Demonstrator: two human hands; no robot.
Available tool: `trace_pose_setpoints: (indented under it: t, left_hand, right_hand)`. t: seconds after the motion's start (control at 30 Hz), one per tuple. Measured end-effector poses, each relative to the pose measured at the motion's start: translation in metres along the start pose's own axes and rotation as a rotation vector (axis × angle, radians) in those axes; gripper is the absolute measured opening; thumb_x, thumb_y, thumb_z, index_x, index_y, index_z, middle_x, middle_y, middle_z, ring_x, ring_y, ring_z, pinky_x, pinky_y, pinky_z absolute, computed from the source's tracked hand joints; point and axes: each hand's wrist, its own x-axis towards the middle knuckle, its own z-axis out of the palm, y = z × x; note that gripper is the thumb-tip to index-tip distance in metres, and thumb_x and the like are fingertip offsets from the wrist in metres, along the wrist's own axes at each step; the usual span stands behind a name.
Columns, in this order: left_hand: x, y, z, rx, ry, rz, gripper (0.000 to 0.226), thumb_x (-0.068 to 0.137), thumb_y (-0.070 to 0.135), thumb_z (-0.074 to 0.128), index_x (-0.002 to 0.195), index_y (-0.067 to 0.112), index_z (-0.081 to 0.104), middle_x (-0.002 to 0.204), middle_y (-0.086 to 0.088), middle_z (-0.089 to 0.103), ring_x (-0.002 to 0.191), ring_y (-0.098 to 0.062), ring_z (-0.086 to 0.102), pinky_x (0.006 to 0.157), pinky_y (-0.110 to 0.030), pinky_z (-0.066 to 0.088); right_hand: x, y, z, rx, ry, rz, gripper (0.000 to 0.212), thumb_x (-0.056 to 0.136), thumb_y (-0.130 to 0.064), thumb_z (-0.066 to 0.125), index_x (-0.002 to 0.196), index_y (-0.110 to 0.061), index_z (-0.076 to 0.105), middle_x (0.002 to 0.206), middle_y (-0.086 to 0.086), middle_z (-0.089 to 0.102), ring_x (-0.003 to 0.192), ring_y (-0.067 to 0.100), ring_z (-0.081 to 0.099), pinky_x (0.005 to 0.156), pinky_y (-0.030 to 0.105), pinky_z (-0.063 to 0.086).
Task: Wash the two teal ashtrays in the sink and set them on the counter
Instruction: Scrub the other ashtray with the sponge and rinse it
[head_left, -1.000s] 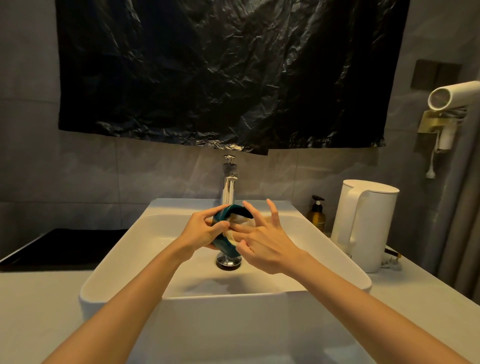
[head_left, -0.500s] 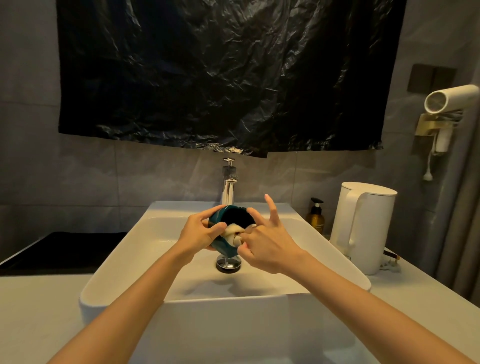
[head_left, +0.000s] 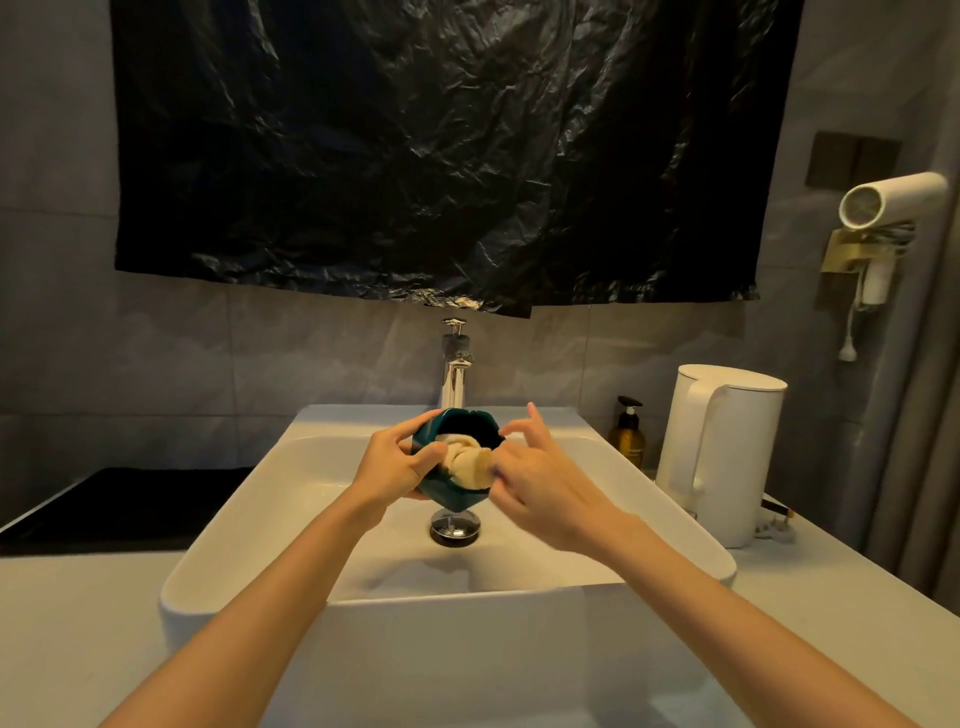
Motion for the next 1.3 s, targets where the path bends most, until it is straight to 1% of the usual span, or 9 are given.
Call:
trace_pose_setpoints:
  t: [0.07, 0.1, 0.2, 0.43, 0.63, 0.83, 1.07, 1.13, 1.3]
  left_hand:
    - [0.002, -0.002, -0.003, -0.012, 0.031, -0.013, 0.046, 0.089, 0.012, 0.061, 0.132, 0.024, 0.052, 0.121, -0.005, 0.057, 0.104, -0.024, 0.056, 0.064, -0.030, 0.056]
    - [0.002, -0.002, -0.004, -0.022, 0.049, -0.018, 0.046, 0.089, 0.012, 0.061, 0.132, 0.024, 0.051, 0.121, -0.006, 0.057, 0.104, -0.024, 0.056, 0.063, -0.030, 0.056]
    - [0.004, -0.003, -0.007, -0.036, 0.077, -0.015, 0.045, 0.089, 0.012, 0.061, 0.131, 0.026, 0.052, 0.123, -0.007, 0.057, 0.107, -0.026, 0.055, 0.065, -0.032, 0.057]
    - [0.005, -0.005, -0.004, 0.024, 0.057, 0.023, 0.048, 0.088, 0.014, 0.063, 0.133, 0.027, 0.051, 0.124, -0.006, 0.057, 0.110, -0.027, 0.056, 0.074, -0.039, 0.058]
    - [0.003, -0.004, -0.004, 0.023, 0.058, 0.044, 0.047, 0.088, 0.014, 0.063, 0.132, 0.028, 0.051, 0.122, -0.004, 0.058, 0.107, -0.025, 0.057, 0.069, -0.034, 0.058]
    - [0.000, -0.001, 0.000, 0.046, 0.019, 0.069, 0.047, 0.087, 0.015, 0.064, 0.130, 0.030, 0.051, 0.118, 0.000, 0.057, 0.106, -0.022, 0.056, 0.070, -0.032, 0.058]
    - [-0.002, 0.001, 0.002, 0.088, -0.015, 0.080, 0.043, 0.087, 0.012, 0.064, 0.122, 0.035, 0.054, 0.112, 0.004, 0.057, 0.105, -0.022, 0.055, 0.063, -0.025, 0.057]
    - [-0.004, 0.002, 0.002, 0.061, -0.033, 0.074, 0.042, 0.087, 0.010, 0.063, 0.116, 0.039, 0.053, 0.106, 0.007, 0.057, 0.102, -0.022, 0.055, 0.058, -0.022, 0.056]
    - [-0.006, 0.002, 0.002, 0.118, -0.064, 0.088, 0.043, 0.087, 0.012, 0.064, 0.119, 0.038, 0.054, 0.109, 0.005, 0.056, 0.102, -0.020, 0.054, 0.061, -0.026, 0.057]
  right_hand:
    - [-0.005, 0.015, -0.007, 0.030, 0.089, 0.056, 0.024, 0.099, -0.029, 0.039, 0.087, -0.016, 0.056, 0.093, -0.001, 0.062, 0.107, 0.010, 0.044, 0.113, 0.021, 0.021]
    - [-0.007, 0.022, -0.011, 0.066, 0.120, 0.130, 0.022, 0.098, -0.029, 0.040, 0.087, -0.017, 0.055, 0.090, -0.001, 0.060, 0.098, 0.012, 0.048, 0.093, 0.020, 0.039]
    - [-0.010, 0.038, -0.013, 0.250, 0.178, 0.418, 0.012, 0.099, -0.026, 0.037, 0.098, -0.019, 0.047, 0.077, 0.002, 0.059, 0.069, 0.018, 0.055, 0.055, 0.028, 0.039]
    - [0.015, 0.038, -0.006, 0.565, 0.538, 0.646, 0.014, 0.100, -0.027, 0.046, 0.109, -0.017, 0.053, 0.093, -0.002, 0.060, 0.079, 0.010, 0.058, 0.069, 0.024, 0.053]
    - [0.032, 0.004, 0.019, 1.106, 0.295, 0.556, 0.020, 0.099, -0.040, 0.044, 0.105, -0.033, 0.061, 0.097, -0.014, 0.061, 0.092, 0.009, 0.058, 0.067, 0.009, 0.048]
    - [0.047, 0.018, 0.036, 0.559, 0.296, 0.411, 0.044, 0.096, -0.027, 0.054, 0.139, -0.020, 0.046, 0.126, -0.005, 0.055, 0.117, 0.014, 0.048, 0.096, 0.027, 0.043]
    - [0.050, 0.017, 0.040, 0.172, 0.480, 0.202, 0.014, 0.092, -0.024, 0.061, 0.096, -0.012, 0.067, 0.087, 0.004, 0.072, 0.073, 0.021, 0.066, 0.064, 0.021, 0.050]
    - [0.048, 0.025, 0.042, 0.135, 0.523, 0.087, 0.008, 0.089, -0.019, 0.063, 0.090, -0.012, 0.067, 0.078, 0.004, 0.071, 0.063, 0.022, 0.065, 0.057, 0.026, 0.056]
    - [0.040, 0.027, 0.041, 0.301, 0.440, -0.041, 0.028, 0.093, -0.010, 0.057, 0.120, -0.011, 0.063, 0.110, 0.005, 0.070, 0.096, 0.018, 0.065, 0.082, 0.011, 0.047]
